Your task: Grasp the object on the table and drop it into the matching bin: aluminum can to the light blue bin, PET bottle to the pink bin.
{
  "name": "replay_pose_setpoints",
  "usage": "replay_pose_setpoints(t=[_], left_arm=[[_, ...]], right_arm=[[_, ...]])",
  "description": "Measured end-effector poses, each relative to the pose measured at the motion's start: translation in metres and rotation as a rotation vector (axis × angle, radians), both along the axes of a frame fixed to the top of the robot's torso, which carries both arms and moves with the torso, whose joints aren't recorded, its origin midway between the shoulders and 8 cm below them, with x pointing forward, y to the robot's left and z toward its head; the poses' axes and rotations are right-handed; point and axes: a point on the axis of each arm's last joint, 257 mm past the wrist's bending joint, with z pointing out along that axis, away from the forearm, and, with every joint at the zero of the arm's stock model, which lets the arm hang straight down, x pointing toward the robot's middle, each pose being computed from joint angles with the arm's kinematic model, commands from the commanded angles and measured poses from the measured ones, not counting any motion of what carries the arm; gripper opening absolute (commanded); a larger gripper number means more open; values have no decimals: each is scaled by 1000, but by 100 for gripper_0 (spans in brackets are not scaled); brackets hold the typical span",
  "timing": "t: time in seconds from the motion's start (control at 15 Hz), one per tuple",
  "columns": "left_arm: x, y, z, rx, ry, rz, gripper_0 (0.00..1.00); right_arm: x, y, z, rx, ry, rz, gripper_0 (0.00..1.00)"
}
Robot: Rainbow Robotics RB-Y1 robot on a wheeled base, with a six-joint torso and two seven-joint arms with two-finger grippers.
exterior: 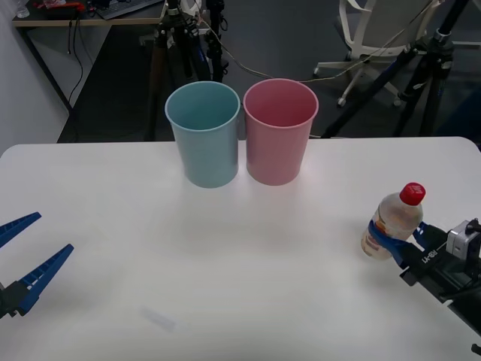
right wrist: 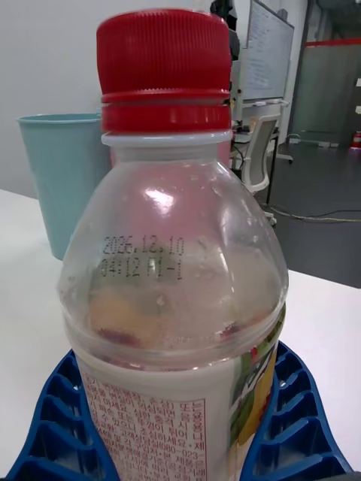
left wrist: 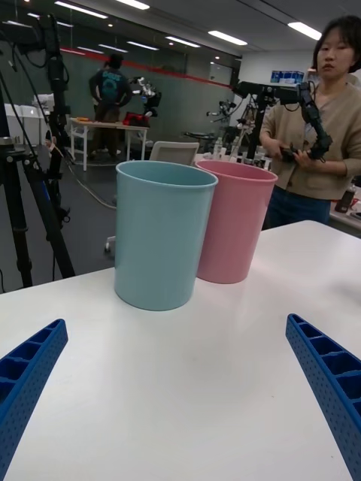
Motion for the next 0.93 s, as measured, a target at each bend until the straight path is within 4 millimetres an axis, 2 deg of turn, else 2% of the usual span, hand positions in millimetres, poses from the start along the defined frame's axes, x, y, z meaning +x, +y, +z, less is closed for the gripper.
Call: replay_pose_setpoints(t=[0.2,0.67,0.8,0.93], left_arm=[[0,0,0,0,0,0,100],[0,0,0,0,0,0,100],[0,0,0,0,0,0,100],[0,0,0,0,0,0,100]], right_arm=[[-4,2,25,8,-9,-2,0],[-11,18,112,5,22,71,0],[-9,24,145,5,26,104,0],[-4,29,169,18,14,129,0]])
